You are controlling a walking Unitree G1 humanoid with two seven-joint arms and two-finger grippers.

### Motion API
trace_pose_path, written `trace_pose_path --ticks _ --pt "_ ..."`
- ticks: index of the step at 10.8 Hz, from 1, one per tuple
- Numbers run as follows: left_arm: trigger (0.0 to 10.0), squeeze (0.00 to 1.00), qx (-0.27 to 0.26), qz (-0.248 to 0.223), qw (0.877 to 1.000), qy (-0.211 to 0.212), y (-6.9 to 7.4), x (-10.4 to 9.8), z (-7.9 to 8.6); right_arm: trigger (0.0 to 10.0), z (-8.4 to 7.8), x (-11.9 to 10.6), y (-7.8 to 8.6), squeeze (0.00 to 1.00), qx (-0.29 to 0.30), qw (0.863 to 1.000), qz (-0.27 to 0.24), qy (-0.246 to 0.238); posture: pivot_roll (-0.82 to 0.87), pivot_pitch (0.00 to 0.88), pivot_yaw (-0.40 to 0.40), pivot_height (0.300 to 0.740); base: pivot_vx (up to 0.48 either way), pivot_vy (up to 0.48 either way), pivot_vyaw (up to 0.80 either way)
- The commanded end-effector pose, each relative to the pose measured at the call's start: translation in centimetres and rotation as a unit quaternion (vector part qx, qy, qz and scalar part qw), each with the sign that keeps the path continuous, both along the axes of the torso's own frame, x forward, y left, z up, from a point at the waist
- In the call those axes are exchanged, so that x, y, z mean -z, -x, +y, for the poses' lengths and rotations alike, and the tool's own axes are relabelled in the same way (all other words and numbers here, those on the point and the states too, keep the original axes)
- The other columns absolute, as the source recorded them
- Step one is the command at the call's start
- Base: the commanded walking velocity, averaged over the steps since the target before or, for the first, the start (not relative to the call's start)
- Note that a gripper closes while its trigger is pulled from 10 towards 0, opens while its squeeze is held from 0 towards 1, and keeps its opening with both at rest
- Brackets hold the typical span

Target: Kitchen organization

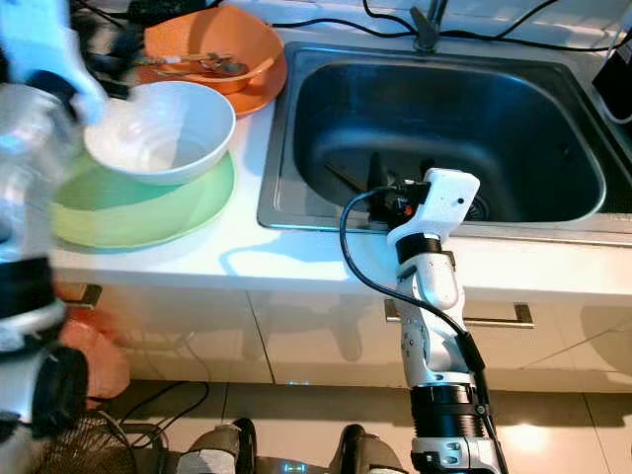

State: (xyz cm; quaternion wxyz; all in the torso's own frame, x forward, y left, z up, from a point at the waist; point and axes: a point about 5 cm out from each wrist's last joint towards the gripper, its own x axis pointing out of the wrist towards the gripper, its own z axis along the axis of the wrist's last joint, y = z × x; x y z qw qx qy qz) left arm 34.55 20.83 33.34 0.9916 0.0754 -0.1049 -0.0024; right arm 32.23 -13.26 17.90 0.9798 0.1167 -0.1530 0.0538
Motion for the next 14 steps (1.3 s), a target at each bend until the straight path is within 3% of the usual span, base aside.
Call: trace_pose_path --ticks 1,3,6,14 --pt "10.0 0.00 -0.011 0.011 1.000 0.009 0.0 -0.4 0.6 10.0 0.2 1.3 0.1 0.00 -0.003 1.000 0.026 0.004 0.21 0.187 -0.005 0.740 0.000 0.000 0.00" --pt "10.0 0.00 -0.036 0.041 0.998 0.022 0.3 -0.7 1.9 10.0 0.3 1.5 0.1 0.00 -0.005 1.000 0.030 0.007 0.22 0.191 -0.005 0.740 0.000 0.000 0.00" --pt "10.0 0.00 -0.040 0.074 0.995 0.057 1.1 0.1 2.2 10.0 0.4 1.7 0.1 0.00 -0.010 0.999 0.035 0.011 0.22 0.199 -0.003 0.740 0.000 0.000 0.00" --pt "10.0 0.00 -0.057 0.121 0.988 0.075 2.6 2.1 1.8 10.0 0.9 2.0 0.2 0.00 -0.024 0.999 0.041 0.015 0.22 0.191 0.002 0.740 0.000 0.000 0.00"
